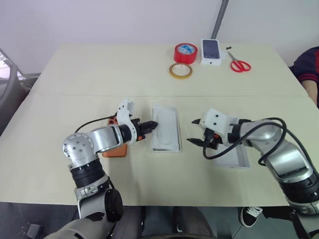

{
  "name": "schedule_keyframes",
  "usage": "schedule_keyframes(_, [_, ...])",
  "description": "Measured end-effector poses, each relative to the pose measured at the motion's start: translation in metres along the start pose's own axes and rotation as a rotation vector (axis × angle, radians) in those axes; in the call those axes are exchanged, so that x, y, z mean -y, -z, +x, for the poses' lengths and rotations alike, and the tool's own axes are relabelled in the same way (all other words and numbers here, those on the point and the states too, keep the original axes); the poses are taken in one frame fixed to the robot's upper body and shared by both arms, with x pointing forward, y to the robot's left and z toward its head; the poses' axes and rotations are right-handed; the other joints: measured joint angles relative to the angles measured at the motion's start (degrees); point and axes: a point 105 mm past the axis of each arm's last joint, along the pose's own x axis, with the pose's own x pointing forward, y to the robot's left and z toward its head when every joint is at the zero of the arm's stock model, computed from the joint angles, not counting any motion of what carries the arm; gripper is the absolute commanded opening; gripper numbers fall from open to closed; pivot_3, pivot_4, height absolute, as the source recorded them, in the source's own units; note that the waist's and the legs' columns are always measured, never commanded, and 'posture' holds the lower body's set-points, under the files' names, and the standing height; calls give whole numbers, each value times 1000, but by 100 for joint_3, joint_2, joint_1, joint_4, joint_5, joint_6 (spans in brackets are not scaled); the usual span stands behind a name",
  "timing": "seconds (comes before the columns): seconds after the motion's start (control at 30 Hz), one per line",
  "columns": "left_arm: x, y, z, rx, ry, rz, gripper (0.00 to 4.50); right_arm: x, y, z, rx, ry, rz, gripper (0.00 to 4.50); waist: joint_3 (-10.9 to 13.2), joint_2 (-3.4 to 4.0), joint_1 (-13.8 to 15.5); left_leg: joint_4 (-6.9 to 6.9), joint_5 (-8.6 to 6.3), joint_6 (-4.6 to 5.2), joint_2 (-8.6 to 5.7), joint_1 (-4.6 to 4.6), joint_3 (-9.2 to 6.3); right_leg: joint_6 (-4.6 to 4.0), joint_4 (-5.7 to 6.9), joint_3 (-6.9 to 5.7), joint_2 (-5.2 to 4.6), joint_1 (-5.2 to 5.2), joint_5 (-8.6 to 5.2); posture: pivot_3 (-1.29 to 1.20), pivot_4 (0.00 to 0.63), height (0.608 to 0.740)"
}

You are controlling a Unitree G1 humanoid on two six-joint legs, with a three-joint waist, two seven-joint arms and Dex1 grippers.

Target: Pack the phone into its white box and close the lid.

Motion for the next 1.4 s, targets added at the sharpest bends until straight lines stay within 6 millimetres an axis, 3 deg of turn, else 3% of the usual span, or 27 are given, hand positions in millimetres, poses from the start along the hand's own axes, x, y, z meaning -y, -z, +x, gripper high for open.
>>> schedule_keyframes(0.03, [0, 0, 0, 1, -2, 0, 3008, 0, -2, 1, 7, 2, 0, 2796, 0, 0, -1, 0, 0, 0, 0, 0, 0, 0, 0, 0, 0, 0, 0, 0, 150, 740])
schedule_keyframes(0.07, [0, 0, 0, 1, -3, 0, 3345, 0, -3, 1, 15, 3, -1, 2584, 0, 0, -3, 0, 0, 0, 0, 0, 0, 0, 0, 0, 0, 0, 0, 0, 150, 740])
schedule_keyframes(0.23, [-9, -17, -16, 76, -15, -11, 3385, 7, -25, 10, 93, 25, -8, 78, 0, 0, -46, -2, 2, -4, 5, 1, 0, 0, 2, 1, 5, -4, 0, 0, 150, 740])
schedule_keyframes(0.33, [-18, -37, -40, 148, -76, 80, 3385, 9, -42, 26, 137, 28, -5, 78, 0, 0, -54, -12, 7, -12, 7, 3, 0, 0, 3, 1, 8, -10, 0, 0, 150, 740])
schedule_keyframes(0.47, [-38, -48, -68, 198, -195, 256, 3385, 9, -43, 55, 101, 29, 17, 78, 0, 1, -36, -14, 8, -14, 0, 3, 3, -1, -1, 3, 1, -11, 0, 0, 150, 740])
schedule_keyframes(0.63, [-51, -35, -88, 150, -205, 564, 3385, 15, -33, 91, 23, 75, -9, 78, 2, 3, -20, -27, 10, -17, -3, 2, 7, -4, -5, 6, -4, -19, -1, 0, 150, 740])
schedule_keyframes(0.67, [-53, -25, -94, 106, -186, 682, 3385, 15, -34, 101, 12, 82, -18, 78, 2, 4, -49, -37, 10, -18, -4, 3, 13, -5, -8, 10, -8, -24, -1, 0, 150, 740])
schedule_keyframes(0.77, [-53, 3, -99, 18, -77, 779, 3385, 22, -25, 110, -32, 118, -23, 78, 2, 6, -33, -56, 12, -20, -6, 3, 15, -7, -8, 10, -14, -30, -2, 0, 150, 740])
schedule_keyframes(0.9, [-48, 19, -105, -16, 21, 828, 3385, 31, -19, 116, -59, 178, -65, 78, 2, 6, -32, -66, 6, -7, -5, 3, 13, -8, -6, 10, -15, -35, -1, 0, 150, 740])
schedule_keyframes(1.27, [-49, 12, -110, 51, 10, 808, 3385, 19, -19, 111, -35, 188, -116, 78, 2, 6, -59, -67, -9, 19, -2, 3, 13, -8, 1, 10, -12, -37, -1, 0, 150, 740])
schedule_keyframes(1.33, [-55, 5, -110, 82, -36, 757, 3385, 8, -30, 109, 28, 145, -82, 78, 3, 6, -56, -67, -9, 19, -1, 2, 12, -8, 3, 10, -11, -39, -1, 0, 150, 740])
schedule_keyframes(1.4, [-68, -14, -114, 147, -127, 662, 3945, -1, -52, 105, 115, 99, -58, 0, 3, 6, -57, -65, -9, 19, 2, 2, 9, -7, 10, 8, -6, -40, 0, 0, 150, 740])
